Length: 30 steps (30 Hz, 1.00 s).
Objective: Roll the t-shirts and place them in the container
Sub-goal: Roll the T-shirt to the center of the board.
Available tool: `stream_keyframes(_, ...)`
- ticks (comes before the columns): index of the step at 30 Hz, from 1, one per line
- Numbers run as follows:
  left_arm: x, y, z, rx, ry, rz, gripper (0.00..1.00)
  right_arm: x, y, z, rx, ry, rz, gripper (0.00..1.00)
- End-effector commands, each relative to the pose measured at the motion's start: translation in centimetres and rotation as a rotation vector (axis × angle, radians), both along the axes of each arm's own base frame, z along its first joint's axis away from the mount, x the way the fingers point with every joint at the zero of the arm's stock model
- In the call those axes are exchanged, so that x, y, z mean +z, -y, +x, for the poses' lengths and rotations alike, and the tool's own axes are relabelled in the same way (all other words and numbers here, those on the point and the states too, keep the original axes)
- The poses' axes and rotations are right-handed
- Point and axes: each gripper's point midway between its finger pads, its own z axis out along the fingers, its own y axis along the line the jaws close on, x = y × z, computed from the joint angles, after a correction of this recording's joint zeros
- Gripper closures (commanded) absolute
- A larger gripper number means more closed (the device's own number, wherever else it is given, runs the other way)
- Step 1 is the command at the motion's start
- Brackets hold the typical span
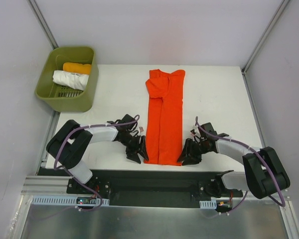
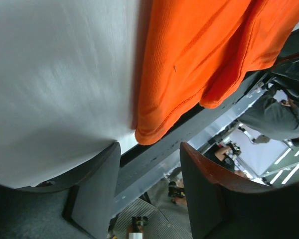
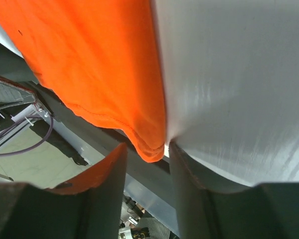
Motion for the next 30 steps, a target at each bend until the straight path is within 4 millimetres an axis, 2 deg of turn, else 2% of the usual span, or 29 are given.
stream_keyframes(1,-1.3,0.4,0.9,0.023,0.010,0.037,0.51,-1.4,0.3,-0.5,-0.032,-0.042,-0.044,0.62)
stream_keyframes(4,-1.7,0.3,1.0,0.023,0.004,0.045,0.59,-1.5,0.3,-0.7,-0.028,-0.061,-0.048,0.64)
stream_keyframes(9,-2.3,0.3,0.8,0.032,-0.014,0.053,0.66,-1.9,0.7,-1.5,-0.027,-0.087,-0.076,0.70)
stream_keyframes(14,-2.5,0.5,1.0,0.031,-0.007,0.042,0.75,-1.7,0.7,-1.5,-0.028,-0.085,-0.075,0.86)
stream_keyframes(15,-2.3,0.7,1.1,0.029,-0.003,0.030,0.80,-1.6,0.7,-1.4,-0.027,-0.076,-0.074,0.88)
stream_keyframes(17,-1.8,1.0,1.5,0.023,0.017,0.009,0.89,-1.4,0.8,-1.3,-0.028,-0.066,-0.075,0.99)
stream_keyframes(18,-1.5,1.1,1.7,0.023,0.020,-0.003,1.00,-1.2,0.8,-1.4,-0.030,-0.066,-0.071,0.99)
stream_keyframes(21,-0.6,1.1,1.9,0.046,0.011,-0.034,1.00,0.1,0.2,-0.8,-0.043,-0.039,-0.003,0.99)
stream_keyframes(26,2.1,1.7,2.8,0.026,0.056,-0.144,1.00,2.4,-0.2,0.4,-0.079,0.007,0.089,0.99)
stream_keyframes(30,3.6,2.2,3.6,0.010,0.107,-0.187,1.00,3.4,-0.1,1.3,-0.090,0.033,0.112,0.99)
